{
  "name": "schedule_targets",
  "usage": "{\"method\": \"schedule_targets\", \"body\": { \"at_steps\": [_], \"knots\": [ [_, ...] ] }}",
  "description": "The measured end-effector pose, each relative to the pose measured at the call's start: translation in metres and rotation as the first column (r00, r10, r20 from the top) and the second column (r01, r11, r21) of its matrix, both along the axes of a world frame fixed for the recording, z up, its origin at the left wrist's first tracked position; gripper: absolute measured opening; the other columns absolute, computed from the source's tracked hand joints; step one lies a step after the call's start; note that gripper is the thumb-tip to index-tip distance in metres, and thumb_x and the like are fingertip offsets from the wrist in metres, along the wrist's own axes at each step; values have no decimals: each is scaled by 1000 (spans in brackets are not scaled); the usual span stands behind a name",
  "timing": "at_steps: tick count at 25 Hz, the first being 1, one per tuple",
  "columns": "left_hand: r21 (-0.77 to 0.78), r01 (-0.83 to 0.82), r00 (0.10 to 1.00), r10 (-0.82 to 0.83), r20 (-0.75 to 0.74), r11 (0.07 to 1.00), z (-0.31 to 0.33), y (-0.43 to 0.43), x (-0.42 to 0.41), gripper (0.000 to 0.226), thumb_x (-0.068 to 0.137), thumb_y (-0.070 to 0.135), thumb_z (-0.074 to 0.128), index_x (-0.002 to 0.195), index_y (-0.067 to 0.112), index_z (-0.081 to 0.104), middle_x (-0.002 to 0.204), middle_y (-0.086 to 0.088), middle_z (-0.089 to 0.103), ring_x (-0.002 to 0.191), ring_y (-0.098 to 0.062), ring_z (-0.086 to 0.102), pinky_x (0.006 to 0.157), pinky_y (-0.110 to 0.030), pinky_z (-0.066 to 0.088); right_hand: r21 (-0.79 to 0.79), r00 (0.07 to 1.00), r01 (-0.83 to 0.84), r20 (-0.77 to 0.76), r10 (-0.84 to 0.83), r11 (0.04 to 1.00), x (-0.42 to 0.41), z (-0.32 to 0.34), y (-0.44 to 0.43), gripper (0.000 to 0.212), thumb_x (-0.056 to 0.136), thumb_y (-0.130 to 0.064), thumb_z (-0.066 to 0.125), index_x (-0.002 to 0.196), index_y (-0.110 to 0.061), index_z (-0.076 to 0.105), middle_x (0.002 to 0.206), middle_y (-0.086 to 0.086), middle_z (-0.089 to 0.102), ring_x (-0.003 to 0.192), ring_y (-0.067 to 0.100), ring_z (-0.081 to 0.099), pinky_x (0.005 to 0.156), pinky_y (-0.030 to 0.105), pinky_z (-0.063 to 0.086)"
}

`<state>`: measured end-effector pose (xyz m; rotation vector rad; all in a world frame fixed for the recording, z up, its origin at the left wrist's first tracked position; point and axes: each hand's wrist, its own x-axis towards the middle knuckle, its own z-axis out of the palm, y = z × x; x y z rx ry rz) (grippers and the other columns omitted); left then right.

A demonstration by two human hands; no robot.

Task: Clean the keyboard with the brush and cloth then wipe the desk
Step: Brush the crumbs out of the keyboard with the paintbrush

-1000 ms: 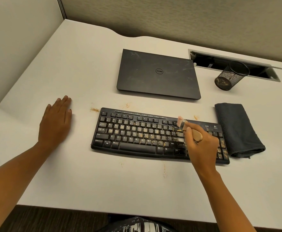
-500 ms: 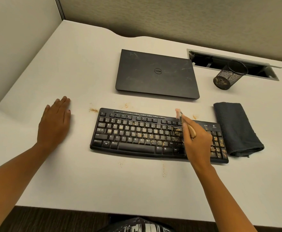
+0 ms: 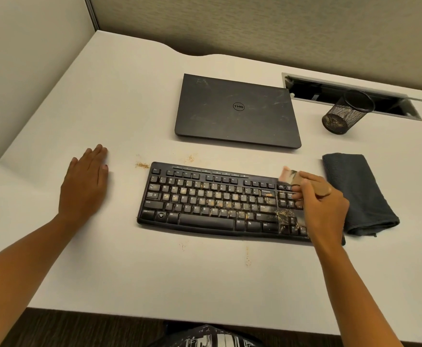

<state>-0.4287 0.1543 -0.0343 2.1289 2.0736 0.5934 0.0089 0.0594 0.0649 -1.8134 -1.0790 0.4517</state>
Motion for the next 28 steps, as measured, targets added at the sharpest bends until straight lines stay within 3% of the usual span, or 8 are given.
{"method": "schedule_targets", "body": {
  "at_steps": [3,7,10,13,18,24,28],
  "knots": [
    [-2,-4,1000,4,0,1000,1,0,2,44,104,13,37,148,11,39,156,-5,35,146,-23,28,119,-34,8,-96,990,-107,-100,97,990,1,5,0,19,96,-14,54,101,-11,73,73,0,72,63,11,67,60,20,56],
    [2,-6,1000,6,3,1000,1,-1,0,45,104,19,32,148,13,39,156,-4,35,146,-22,27,118,-31,6,-48,992,13,125,-7,999,-6,16,6,26,95,-11,51,78,-17,70,73,-2,68,61,7,63,57,18,50],
    [9,-2,1000,2,1,1000,0,0,1,45,104,20,31,148,12,39,156,-5,36,146,-23,28,117,-29,5,-98,992,-81,85,90,992,-10,21,11,29,95,-10,51,74,-25,66,81,3,71,65,16,65,62,27,56],
    [18,-14,1000,14,-3,1000,0,0,1,44,104,18,33,148,13,39,156,-4,35,146,-22,27,115,-20,-1,-73,985,-20,168,32,997,-7,19,14,28,96,-11,50,74,-21,64,86,7,71,70,22,65,61,32,54],
    [27,-10,1000,10,-8,1000,-1,0,0,45,104,19,32,148,13,39,156,-4,36,146,-22,27,113,-14,-5,-154,977,-140,139,162,978,-2,25,13,33,94,-9,49,66,-16,65,66,6,65,59,26,62,62,50,56],
    [48,3,1000,-1,-26,999,-1,0,1,45,103,19,32,147,9,41,154,-8,38,144,-27,32,118,-35,10,-153,964,-184,167,209,971,-1,22,7,32,98,-14,47,75,-4,67,66,8,63,60,32,61,59,51,54],
    [45,5,1000,-3,-27,999,-1,0,1,44,104,17,34,147,10,41,154,-8,38,144,-27,31,117,-36,11,-174,933,-176,283,220,969,2,17,7,35,100,-21,44,76,-8,65,64,6,62,61,29,60,58,50,52]
  ]
}}
